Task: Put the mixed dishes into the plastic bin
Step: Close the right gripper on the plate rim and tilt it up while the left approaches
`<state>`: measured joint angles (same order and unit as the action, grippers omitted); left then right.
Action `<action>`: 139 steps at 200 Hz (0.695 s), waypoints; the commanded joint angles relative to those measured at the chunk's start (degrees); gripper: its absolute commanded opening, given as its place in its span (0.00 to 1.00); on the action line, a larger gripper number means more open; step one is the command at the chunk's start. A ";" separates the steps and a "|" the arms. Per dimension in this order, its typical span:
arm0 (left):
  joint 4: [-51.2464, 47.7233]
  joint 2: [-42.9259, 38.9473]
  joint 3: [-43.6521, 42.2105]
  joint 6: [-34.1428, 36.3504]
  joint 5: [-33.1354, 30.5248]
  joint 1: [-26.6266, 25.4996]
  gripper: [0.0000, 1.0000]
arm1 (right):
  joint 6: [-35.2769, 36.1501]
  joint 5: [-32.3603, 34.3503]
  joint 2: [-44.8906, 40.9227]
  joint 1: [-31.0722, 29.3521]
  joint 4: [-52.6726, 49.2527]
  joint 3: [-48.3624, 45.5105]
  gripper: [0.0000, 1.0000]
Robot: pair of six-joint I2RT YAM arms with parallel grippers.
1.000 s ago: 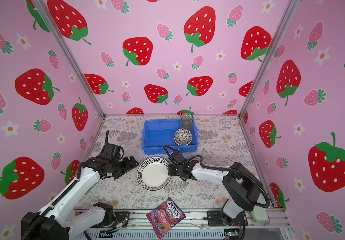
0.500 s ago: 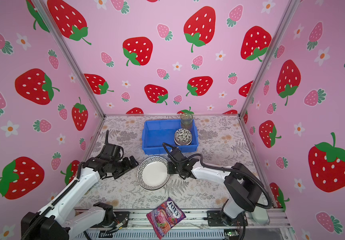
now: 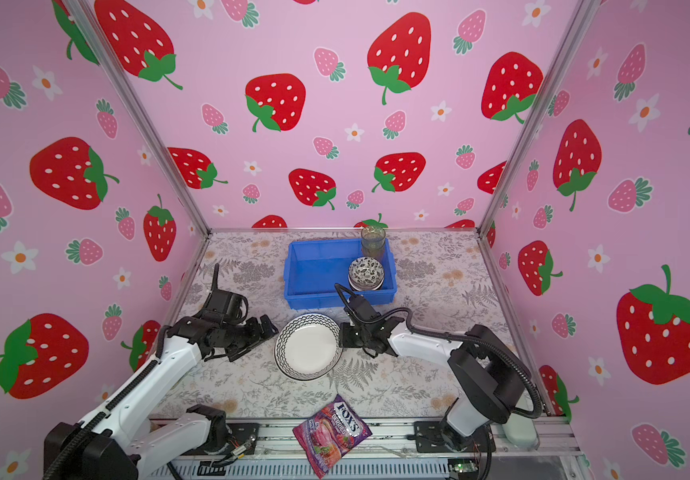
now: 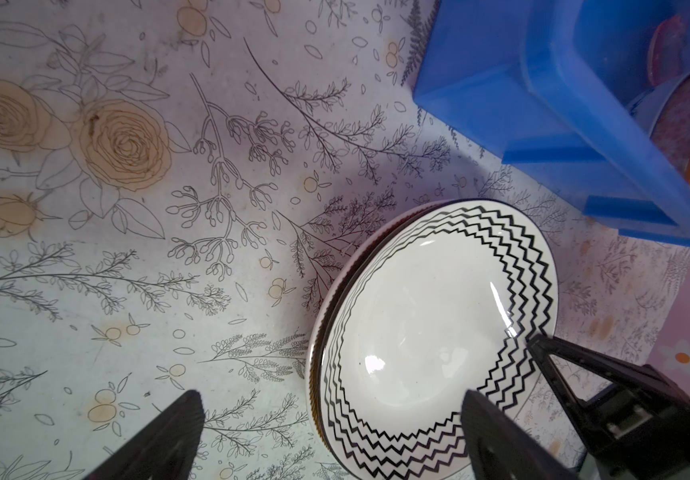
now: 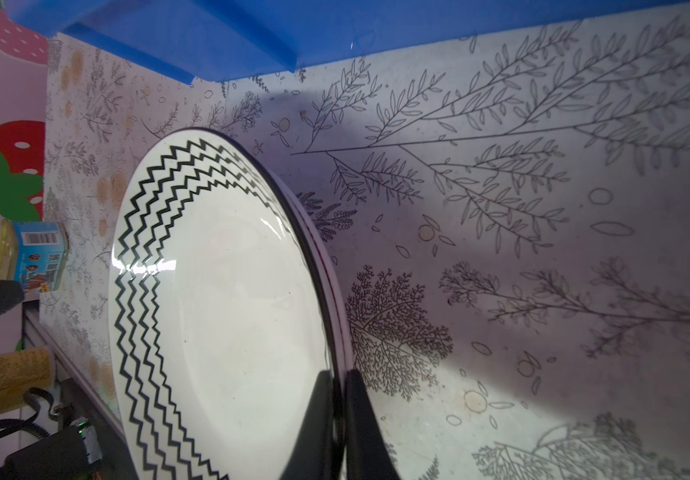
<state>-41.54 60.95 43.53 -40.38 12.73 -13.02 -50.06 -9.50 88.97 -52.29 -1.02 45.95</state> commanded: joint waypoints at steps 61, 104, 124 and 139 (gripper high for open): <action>2.48 0.75 -2.41 -0.57 2.64 0.27 0.99 | -4.70 -8.52 -5.06 2.57 9.45 -3.48 0.00; 4.57 1.14 -3.53 -0.67 5.08 0.28 1.00 | -5.85 -10.71 -5.70 3.42 11.85 -4.47 0.00; 5.37 1.66 -3.63 -0.32 6.33 0.26 0.97 | -5.89 -11.16 -6.12 3.80 11.98 -4.41 0.00; 5.79 2.11 -3.72 -0.14 7.12 0.21 0.95 | -5.95 -11.39 -6.48 3.91 12.09 -4.38 0.00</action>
<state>-37.06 62.37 40.05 -40.53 17.58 -12.99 -53.84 -17.28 85.95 -48.82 4.64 40.84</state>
